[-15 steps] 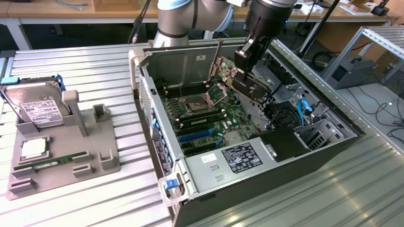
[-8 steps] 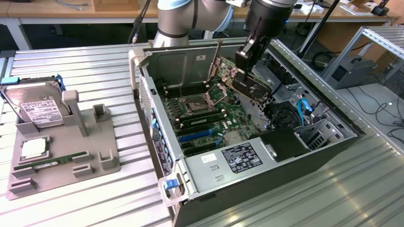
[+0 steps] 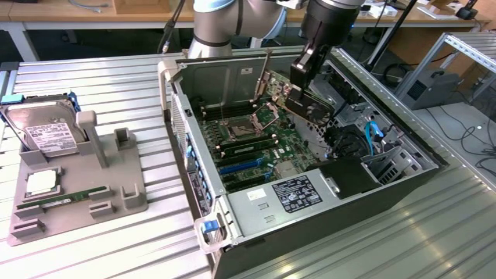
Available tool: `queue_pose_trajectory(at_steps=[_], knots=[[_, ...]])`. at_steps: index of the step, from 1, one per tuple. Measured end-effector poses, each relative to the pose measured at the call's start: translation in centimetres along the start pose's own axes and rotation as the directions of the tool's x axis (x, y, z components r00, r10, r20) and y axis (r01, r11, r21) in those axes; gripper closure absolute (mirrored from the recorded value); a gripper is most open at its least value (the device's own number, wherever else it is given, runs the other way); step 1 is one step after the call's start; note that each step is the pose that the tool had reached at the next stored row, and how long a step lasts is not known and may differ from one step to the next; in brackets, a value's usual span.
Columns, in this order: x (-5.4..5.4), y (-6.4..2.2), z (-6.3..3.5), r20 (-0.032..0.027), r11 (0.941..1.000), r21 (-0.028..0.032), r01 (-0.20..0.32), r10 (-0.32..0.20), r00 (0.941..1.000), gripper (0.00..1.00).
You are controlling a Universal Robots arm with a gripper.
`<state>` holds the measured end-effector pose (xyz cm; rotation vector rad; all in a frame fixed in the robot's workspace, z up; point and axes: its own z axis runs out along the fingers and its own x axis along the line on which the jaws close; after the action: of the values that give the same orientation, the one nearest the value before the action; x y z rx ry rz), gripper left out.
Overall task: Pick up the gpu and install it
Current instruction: 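Insert the gpu into the slot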
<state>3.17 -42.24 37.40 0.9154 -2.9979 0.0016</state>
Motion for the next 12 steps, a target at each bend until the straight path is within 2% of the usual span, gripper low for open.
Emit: queue_pose_trajectory(at_steps=[12], knots=[[0.0, 0.0, 0.0, -0.0001, 0.9984, 0.0004, 0.057, -0.057, 0.9984, 0.73]])
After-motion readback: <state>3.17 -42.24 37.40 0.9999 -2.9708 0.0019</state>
